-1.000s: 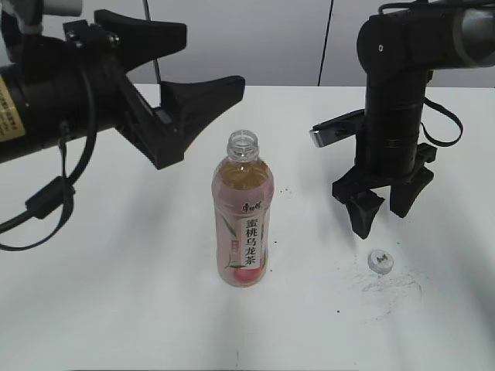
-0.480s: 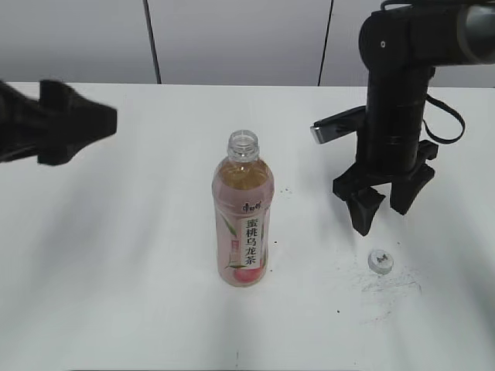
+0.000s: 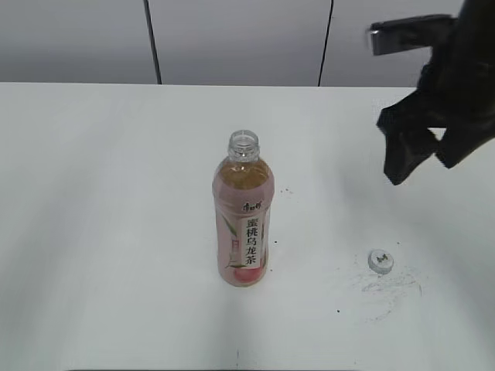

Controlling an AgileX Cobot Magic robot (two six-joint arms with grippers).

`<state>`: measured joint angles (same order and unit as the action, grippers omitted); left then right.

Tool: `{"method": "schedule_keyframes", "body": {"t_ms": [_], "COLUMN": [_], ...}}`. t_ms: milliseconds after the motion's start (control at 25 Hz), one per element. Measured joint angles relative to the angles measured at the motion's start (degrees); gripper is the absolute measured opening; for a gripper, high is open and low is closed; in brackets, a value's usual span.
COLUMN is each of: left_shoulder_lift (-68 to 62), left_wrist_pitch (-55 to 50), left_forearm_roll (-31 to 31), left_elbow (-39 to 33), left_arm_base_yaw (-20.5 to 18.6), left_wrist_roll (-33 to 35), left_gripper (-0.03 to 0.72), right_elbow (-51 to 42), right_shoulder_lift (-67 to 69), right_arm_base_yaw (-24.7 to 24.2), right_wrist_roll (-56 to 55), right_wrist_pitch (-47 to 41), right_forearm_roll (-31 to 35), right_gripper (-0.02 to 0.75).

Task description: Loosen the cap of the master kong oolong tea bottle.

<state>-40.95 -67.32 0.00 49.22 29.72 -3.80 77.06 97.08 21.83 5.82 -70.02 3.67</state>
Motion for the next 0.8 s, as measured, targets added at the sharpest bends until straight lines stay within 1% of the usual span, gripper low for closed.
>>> {"method": "schedule_keyframes", "body": {"t_ms": [200,480,560,680,800], "left_shoulder_lift": [13.30,31.36,34.39,36.29,36.28], "left_wrist_pitch": [-2.25,-2.24,-0.45,3.41,6.84], "left_forearm_roll": [0.00,0.00,0.00,0.00,0.00], "left_elbow": [-2.66,-11.82,-14.03,-15.32,-16.51], "left_arm_base_yaw": [0.00,0.00,0.00,0.00,0.00], "left_wrist_roll": [0.27,0.44,0.44,0.93,1.69], "left_gripper": [0.577,0.577,0.575,0.561,0.550], "right_elbow": [-10.25,-23.40,-26.42,-30.92,-35.17], "right_shoulder_lift": [-18.26,-46.45,-55.55,-65.23,-74.11], "right_arm_base_yaw": [0.00,0.00,0.00,0.00,0.00], "right_wrist_roll": [0.46,0.72,0.72,1.34,5.14], "right_wrist_pitch": [0.00,-0.09,-0.16,0.35,0.67], "right_forearm_roll": [0.07,0.40,0.40,0.40,0.40], "right_gripper": [0.539,0.502,0.501,0.501,0.501]}}
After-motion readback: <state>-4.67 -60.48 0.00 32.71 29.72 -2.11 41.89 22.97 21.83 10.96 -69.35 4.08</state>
